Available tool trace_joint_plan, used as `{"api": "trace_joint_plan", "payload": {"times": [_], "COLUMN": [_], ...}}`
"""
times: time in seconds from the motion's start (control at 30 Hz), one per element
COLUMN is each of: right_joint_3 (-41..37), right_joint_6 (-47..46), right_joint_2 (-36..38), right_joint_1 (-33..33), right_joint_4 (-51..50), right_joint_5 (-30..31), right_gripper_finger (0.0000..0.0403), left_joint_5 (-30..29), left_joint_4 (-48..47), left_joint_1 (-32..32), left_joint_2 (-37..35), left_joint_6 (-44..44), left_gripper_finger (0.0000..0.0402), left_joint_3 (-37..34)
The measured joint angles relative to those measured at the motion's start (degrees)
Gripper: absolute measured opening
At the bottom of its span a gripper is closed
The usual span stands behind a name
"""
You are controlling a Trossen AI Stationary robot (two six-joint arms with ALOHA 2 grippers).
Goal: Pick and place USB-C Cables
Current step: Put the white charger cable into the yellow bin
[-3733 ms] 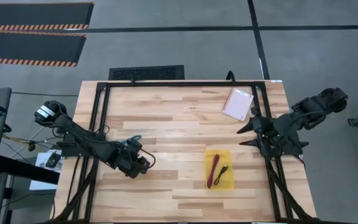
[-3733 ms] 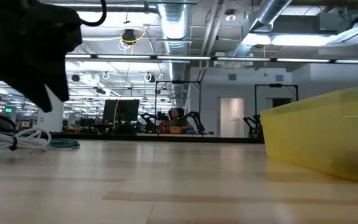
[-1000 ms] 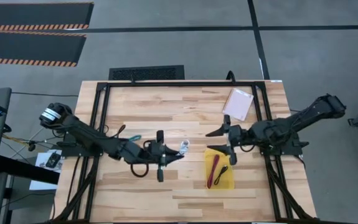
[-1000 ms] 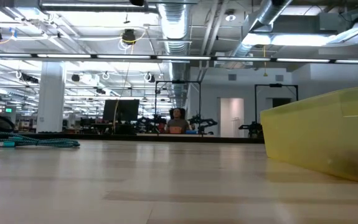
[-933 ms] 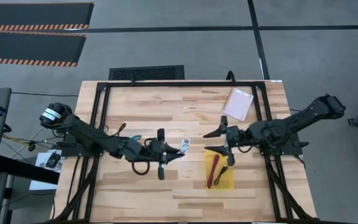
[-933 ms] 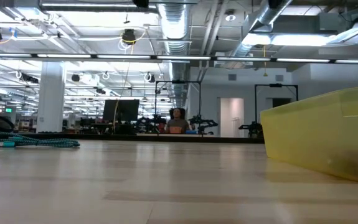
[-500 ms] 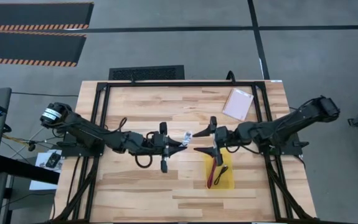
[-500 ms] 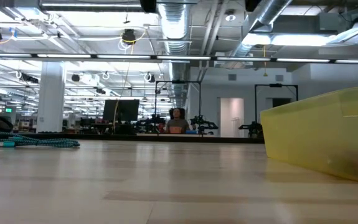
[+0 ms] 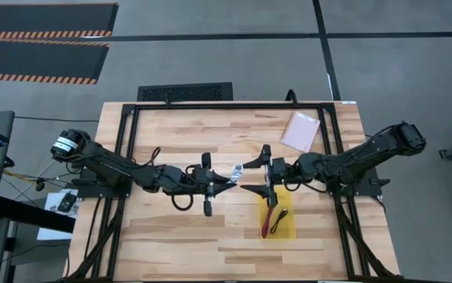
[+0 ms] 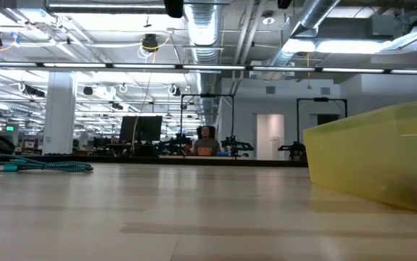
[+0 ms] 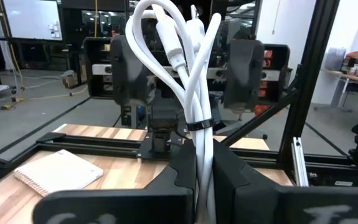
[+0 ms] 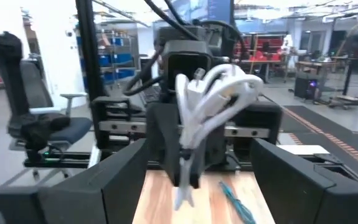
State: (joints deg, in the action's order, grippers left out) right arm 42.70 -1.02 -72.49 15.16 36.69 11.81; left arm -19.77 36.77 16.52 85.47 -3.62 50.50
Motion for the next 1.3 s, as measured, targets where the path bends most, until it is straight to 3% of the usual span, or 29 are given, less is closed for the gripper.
{"api": "trace_joint_plan", "payload": {"times": [1.3], "right_joint_3": [0.0], "right_joint_6": [-1.1], "right_joint_2": [0.0], "right_joint_1": [-2.2], "right_joint_4": [2.6], "right_joint_5": [-1.4], "right_gripper_finger": [0.0306], "left_joint_5": [0.6], "left_joint_4": [0.8], "left_joint_1": [-2.6], "left_joint_2": [0.0], "left_joint_6": [-1.5], "left_gripper_finger": [0.0000], "left_joint_3": [0.1]}}
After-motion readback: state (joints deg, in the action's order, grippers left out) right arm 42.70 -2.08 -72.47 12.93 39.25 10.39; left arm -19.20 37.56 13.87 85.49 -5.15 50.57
